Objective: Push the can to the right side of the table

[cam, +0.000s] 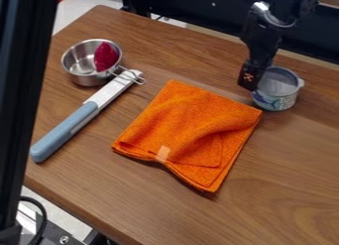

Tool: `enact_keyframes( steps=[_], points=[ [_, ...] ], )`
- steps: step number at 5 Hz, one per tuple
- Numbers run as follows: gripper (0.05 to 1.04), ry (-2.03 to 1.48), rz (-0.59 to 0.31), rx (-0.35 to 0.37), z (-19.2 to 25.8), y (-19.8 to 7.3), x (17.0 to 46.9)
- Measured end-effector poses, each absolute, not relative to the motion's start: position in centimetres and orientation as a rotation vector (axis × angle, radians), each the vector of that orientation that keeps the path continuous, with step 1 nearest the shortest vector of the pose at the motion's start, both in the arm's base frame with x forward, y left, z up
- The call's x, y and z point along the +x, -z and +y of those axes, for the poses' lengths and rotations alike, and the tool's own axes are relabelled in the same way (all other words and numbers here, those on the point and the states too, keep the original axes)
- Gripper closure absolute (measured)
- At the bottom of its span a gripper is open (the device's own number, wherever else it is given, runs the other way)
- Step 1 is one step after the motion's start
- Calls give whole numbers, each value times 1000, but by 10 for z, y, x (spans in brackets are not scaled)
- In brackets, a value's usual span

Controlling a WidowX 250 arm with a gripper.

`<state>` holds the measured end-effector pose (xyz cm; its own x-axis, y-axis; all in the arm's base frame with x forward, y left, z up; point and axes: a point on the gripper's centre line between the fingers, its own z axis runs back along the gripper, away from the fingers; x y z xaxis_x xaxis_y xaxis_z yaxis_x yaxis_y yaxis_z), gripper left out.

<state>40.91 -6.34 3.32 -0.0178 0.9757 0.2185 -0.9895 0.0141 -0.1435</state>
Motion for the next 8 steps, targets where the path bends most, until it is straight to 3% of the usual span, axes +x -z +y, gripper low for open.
enact_keyframes(
  steps=[5,8],
  points=[
    [84,-1436,-268,66,-97,-20,391],
    [84,-1480,-311,11,-48,-49,404]
  ],
)
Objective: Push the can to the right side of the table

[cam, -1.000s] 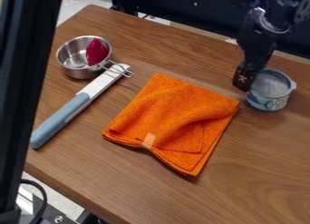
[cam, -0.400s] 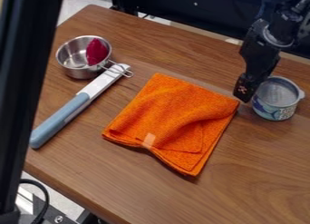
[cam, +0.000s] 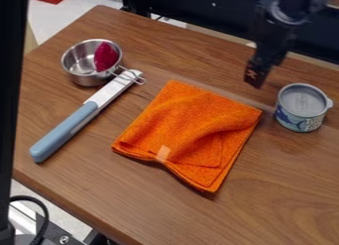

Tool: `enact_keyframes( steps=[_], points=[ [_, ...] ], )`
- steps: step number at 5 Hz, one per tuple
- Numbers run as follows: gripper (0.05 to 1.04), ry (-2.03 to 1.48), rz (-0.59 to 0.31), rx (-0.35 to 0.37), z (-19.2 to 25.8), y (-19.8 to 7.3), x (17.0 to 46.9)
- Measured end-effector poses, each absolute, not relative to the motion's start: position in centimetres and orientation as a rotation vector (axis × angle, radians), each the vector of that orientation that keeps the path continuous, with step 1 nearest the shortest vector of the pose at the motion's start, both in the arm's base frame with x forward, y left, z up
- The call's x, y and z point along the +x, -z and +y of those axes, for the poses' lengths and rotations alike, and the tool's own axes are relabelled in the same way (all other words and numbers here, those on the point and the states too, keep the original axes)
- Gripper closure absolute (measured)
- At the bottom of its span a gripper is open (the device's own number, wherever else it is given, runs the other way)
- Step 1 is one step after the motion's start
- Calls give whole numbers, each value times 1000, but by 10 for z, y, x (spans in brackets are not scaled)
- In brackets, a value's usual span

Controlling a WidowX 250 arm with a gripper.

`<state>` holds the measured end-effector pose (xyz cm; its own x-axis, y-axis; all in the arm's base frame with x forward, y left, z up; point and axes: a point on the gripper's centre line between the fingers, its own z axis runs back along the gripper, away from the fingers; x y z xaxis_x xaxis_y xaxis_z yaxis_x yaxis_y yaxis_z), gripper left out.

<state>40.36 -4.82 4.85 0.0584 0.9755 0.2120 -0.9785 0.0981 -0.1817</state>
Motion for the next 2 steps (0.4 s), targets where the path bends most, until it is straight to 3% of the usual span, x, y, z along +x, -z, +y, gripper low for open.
enact_keyframes(
  steps=[2],
  points=[
    [84,-1224,-329,-30,-4,-63,368]
  ],
)
